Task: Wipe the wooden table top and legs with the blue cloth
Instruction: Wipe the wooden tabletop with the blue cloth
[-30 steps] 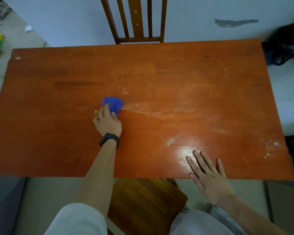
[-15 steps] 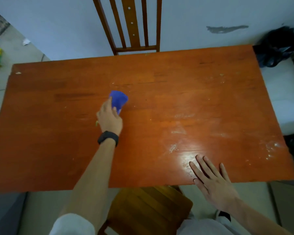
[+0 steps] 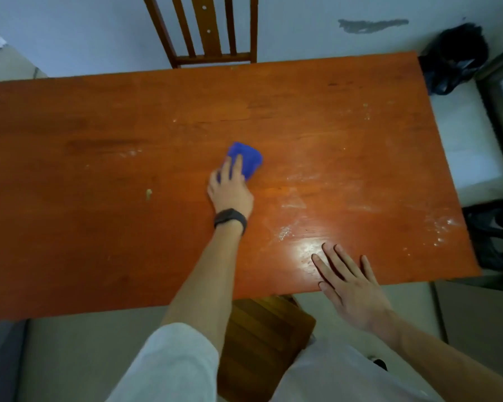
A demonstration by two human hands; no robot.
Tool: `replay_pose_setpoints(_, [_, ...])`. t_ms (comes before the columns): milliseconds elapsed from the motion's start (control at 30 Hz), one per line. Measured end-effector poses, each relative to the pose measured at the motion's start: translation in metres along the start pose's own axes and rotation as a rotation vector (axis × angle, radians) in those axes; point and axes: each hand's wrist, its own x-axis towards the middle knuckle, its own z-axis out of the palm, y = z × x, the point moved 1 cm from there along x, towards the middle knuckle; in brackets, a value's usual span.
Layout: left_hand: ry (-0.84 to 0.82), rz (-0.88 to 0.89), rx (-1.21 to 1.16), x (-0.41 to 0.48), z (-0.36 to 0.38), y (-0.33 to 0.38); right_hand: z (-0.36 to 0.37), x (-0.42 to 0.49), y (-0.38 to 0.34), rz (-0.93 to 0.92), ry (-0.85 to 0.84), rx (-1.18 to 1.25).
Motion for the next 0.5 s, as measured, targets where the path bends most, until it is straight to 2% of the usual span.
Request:
replay_pose_setpoints(133, [-0.169,0.197,-0.070,-0.059,0.019,0.054,-0.004,-0.003,-0.001,0.005,-0.014,0.002])
replay_pose_setpoints(200, [-0.256,0.231,-0.192,-0.077,0.014,0.058,-0.007,-0.003,-0.002,0.001,-0.042,0.006])
replay_pose_setpoints(267, [-0.168,0.138,-0.352,-0.087,-0.001,0.044,-0.011,-0.001,-0.004,-0.007,-0.043,0.016])
replay_pose_setpoints(333, [-0.010,-0.012,-0.410,-0.096,-0.017,0.012,-0.013,-0.001,-0.006,-0.013,-0.061,0.008])
replay_pose_setpoints(433, [0.186,-0.204,-0.287,-0.122,-0.032,-0.064,-0.013,-0.001,-0.006,-0.011,-0.070,0.010])
replay_pose_setpoints(500, [0.235,-0.375,-0.203,-0.148,-0.031,-0.104,-0.014,-0.002,-0.006,-0.016,-0.078,0.004])
